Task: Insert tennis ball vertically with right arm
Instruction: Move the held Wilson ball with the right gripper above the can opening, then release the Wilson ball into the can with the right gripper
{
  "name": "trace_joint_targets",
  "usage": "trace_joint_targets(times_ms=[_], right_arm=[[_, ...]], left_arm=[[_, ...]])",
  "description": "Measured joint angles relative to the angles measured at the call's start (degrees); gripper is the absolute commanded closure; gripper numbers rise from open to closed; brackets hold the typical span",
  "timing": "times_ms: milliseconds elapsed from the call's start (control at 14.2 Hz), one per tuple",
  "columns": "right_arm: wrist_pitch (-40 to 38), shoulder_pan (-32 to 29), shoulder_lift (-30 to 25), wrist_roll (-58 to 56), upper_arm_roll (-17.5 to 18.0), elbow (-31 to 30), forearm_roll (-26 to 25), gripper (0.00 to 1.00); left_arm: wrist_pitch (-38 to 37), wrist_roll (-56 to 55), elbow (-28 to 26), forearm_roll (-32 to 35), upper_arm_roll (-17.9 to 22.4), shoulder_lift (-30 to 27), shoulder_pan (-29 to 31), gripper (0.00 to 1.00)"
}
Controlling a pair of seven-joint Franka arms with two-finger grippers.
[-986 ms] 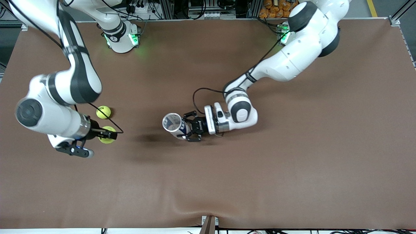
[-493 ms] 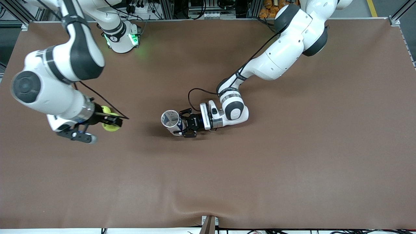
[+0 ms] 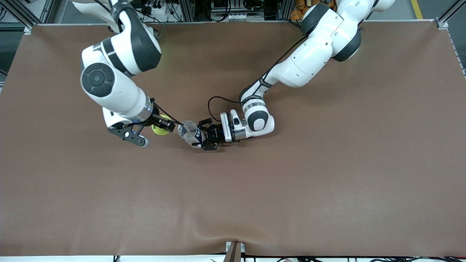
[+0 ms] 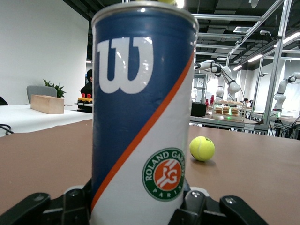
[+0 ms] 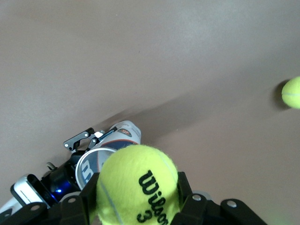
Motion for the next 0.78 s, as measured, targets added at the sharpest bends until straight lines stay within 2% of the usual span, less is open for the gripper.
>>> trace_joint_targets(times_ms=[352,775], right_arm=[[2.0,1.0,1.1,5.5,0.0,-0.2,0.2,0.35],[4.9,5.7,4.1,14.4,0.0,-0.4,0.2,0.36]], left_arm=[[-0.4,0.0,0.0,-0.2,0.4,0.0,-0.2,0.39],[-0.5,0.0,0.0,-0.2,0.5,0.0,-0.3,0.39]])
